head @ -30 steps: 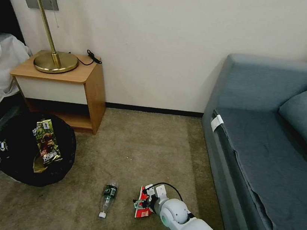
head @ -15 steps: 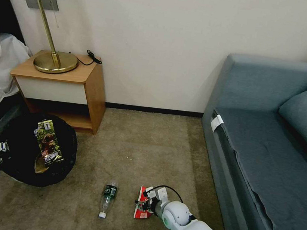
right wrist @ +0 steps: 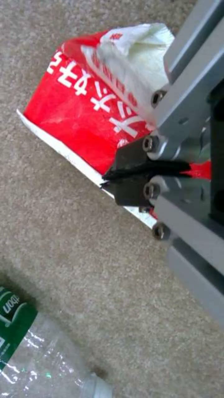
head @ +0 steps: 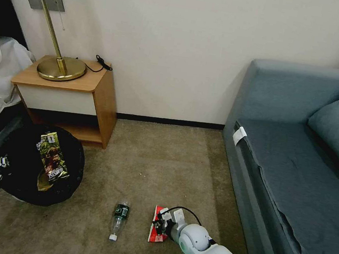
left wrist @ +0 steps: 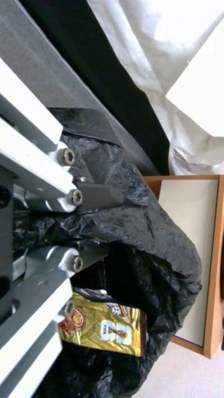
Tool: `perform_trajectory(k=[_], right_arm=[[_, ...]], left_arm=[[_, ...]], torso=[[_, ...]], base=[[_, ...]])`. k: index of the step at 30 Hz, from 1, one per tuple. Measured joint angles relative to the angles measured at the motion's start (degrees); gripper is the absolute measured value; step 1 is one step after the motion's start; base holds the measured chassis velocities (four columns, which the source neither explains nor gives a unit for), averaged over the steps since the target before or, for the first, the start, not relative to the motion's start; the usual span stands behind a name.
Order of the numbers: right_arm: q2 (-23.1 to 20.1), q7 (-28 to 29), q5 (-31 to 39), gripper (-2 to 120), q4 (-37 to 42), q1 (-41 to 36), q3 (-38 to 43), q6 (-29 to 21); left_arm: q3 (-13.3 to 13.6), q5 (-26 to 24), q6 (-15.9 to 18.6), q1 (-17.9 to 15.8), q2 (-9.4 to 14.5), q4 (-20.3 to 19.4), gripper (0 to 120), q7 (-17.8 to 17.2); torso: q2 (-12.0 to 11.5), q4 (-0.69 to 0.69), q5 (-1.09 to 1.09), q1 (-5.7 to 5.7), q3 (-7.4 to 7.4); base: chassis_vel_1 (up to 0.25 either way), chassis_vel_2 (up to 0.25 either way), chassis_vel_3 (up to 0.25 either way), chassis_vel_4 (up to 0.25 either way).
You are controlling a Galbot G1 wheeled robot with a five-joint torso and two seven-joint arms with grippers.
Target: Pick up the trash bin, then pick up the garbage on the floor and place it into the trash bin.
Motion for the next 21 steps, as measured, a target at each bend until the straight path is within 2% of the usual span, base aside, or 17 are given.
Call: perform_trajectory(k=[21], right_arm=[[0.1,-1.3,-1.3,0,0.6,-0.5,1.4,2.2]], left_arm=[[1.0,0.5,-0.4,0.2,-0.6,0.1,5,0.1]], torso=[[0.0,0.00,0.00,0.00,0.00]], base=[[0.000,0.000,0.000,0.000]])
